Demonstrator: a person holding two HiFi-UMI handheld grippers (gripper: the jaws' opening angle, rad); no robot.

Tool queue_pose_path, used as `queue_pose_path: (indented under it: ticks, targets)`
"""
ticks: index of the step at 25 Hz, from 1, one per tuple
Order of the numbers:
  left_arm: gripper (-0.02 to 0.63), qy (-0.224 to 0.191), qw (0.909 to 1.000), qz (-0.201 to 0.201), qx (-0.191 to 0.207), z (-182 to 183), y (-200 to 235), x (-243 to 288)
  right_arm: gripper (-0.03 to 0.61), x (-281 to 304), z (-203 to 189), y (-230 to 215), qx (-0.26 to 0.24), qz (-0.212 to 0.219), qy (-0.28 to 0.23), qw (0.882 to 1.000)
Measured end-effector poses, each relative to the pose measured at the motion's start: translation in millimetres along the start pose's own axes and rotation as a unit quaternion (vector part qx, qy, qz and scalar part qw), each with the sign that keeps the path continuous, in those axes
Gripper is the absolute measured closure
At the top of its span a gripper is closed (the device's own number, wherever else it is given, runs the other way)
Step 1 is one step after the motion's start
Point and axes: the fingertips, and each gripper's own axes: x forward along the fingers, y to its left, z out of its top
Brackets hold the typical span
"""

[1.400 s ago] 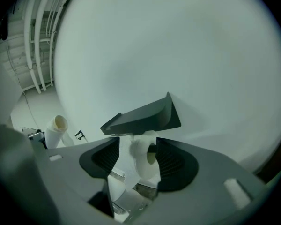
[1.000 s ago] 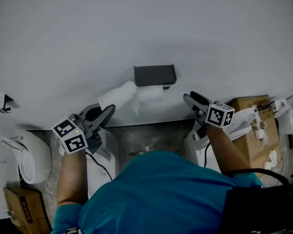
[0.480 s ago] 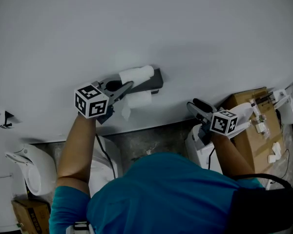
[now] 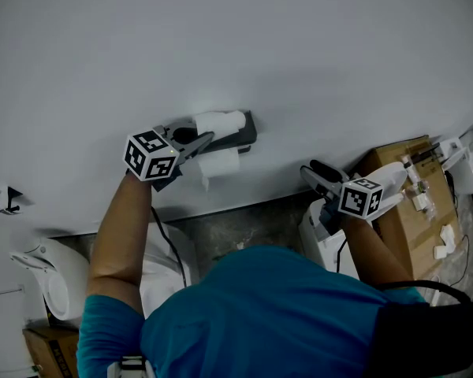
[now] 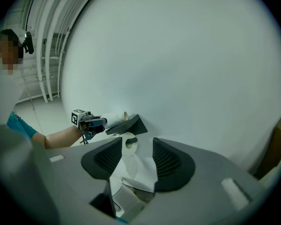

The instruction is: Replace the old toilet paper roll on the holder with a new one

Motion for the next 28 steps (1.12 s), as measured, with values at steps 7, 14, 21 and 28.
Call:
queue_pose_path:
  ticks: [7, 14, 21, 28]
  targets:
    - [0.598, 0.019, 0.9998, -0.003, -0.009, -12.4, 5.1, 1.2, 0.376, 4.2, 0.2, 6.0, -0.002, 0.007, 0.002, 1.0]
    - [0.339, 0.014, 0.9978, 0.025, -0.061, -26.2, 10.4, -8.0, 0.38, 5.8, -0.3, 9.7, 0.0, 0.011, 0.003, 1.0]
    - [0.314, -0.023, 0.9906, 0.083, -0.106, -30.2, 16.8, -42.4, 0.382, 11.3, 1.4, 16.0, -0.003, 0.02, 0.004, 1.0]
    - [0.316, -0.16, 0.9658, 0.138, -0.15, -27.3, 3.4, -108.1, 0.383, 16.9, 14.4, 29.5, -0.02, 0.04, -0.004, 0.999]
